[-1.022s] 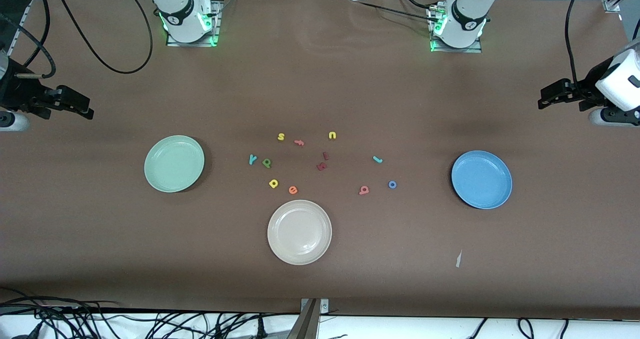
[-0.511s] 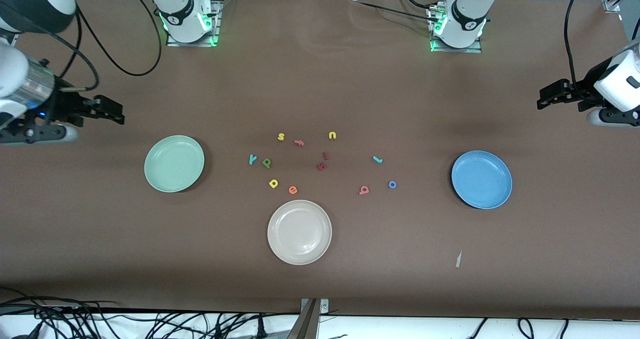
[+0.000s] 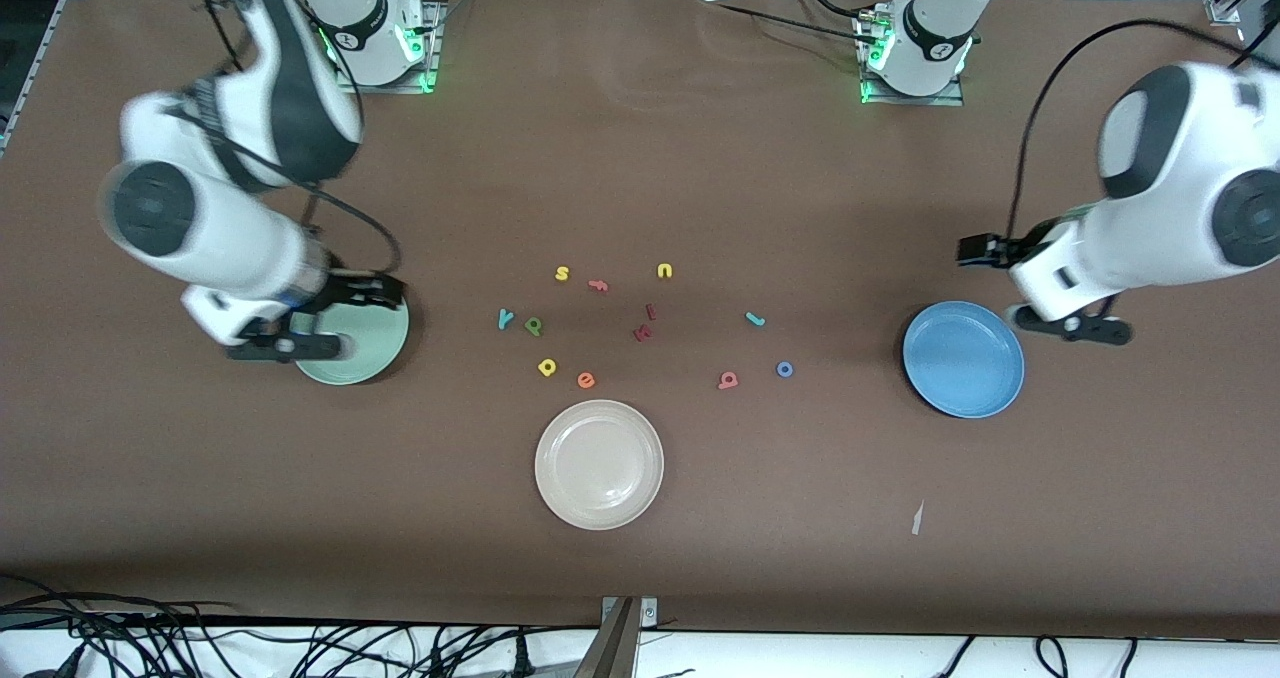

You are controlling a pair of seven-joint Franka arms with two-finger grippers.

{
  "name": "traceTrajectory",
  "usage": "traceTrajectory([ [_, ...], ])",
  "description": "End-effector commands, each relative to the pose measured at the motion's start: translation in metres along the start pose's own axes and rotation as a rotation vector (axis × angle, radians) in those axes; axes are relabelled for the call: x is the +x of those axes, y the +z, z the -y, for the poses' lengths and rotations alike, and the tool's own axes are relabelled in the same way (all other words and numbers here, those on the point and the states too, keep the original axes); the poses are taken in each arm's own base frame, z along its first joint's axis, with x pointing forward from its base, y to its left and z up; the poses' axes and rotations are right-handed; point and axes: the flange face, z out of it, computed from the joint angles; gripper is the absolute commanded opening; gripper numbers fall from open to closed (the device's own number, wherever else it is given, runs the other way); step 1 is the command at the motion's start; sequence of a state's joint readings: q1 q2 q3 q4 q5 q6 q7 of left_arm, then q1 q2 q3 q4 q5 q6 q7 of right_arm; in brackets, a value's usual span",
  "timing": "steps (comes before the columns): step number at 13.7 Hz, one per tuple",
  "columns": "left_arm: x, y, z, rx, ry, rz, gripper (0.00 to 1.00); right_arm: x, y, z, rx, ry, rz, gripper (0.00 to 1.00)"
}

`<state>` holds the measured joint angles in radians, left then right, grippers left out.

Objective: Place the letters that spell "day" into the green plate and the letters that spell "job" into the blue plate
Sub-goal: 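Reach the right gripper to teal y while the left gripper reaches blue o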

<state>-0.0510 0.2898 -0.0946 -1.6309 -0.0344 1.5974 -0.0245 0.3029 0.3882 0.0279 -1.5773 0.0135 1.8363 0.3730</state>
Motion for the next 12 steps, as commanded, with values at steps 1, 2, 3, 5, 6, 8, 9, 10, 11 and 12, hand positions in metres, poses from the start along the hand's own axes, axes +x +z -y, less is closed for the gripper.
traceTrajectory([
  [1, 0.033, 0.024, -0.045, -0.048, -0.03, -0.046, 1.0, -0.002, 0.036, 0.032, -0.033, 0.128, 0.016, 1.0],
  [2, 0.044, 0.041, -0.063, -0.044, -0.03, -0.054, 1.0, -0.009, 0.051, 0.047, -0.037, 0.139, 0.014, 1.0],
  [3, 0.053, 0.054, -0.078, -0.042, -0.045, -0.068, 1.0, -0.02, 0.071, 0.063, -0.038, 0.18, 0.006, 1.0],
  [5, 0.076, 0.083, -0.1, -0.048, -0.056, -0.124, 1.0, -0.041, 0.118, 0.079, -0.024, 0.283, -0.026, 1.0],
  [6, 0.088, 0.101, -0.112, -0.053, -0.062, -0.149, 1.0, -0.049, 0.135, 0.078, -0.017, 0.301, -0.037, 0.99],
  [8, 0.111, 0.136, -0.127, -0.057, -0.085, -0.214, 1.0, -0.063, 0.164, 0.079, -0.016, 0.353, -0.037, 0.92],
  [9, 0.118, 0.156, -0.135, -0.058, -0.093, -0.223, 1.0, -0.069, 0.174, 0.081, -0.011, 0.376, -0.045, 0.87],
  [10, 0.122, 0.172, -0.145, -0.055, -0.105, -0.22, 1.0, -0.071, 0.182, 0.081, -0.003, 0.404, -0.054, 0.81],
  [11, 0.125, 0.181, -0.147, -0.057, -0.12, -0.224, 1.0, -0.072, 0.188, 0.079, 0.001, 0.426, -0.055, 0.78],
  [12, 0.128, 0.184, -0.148, -0.06, -0.13, -0.226, 1.0, -0.071, 0.196, 0.079, 0.001, 0.44, -0.055, 0.77],
])
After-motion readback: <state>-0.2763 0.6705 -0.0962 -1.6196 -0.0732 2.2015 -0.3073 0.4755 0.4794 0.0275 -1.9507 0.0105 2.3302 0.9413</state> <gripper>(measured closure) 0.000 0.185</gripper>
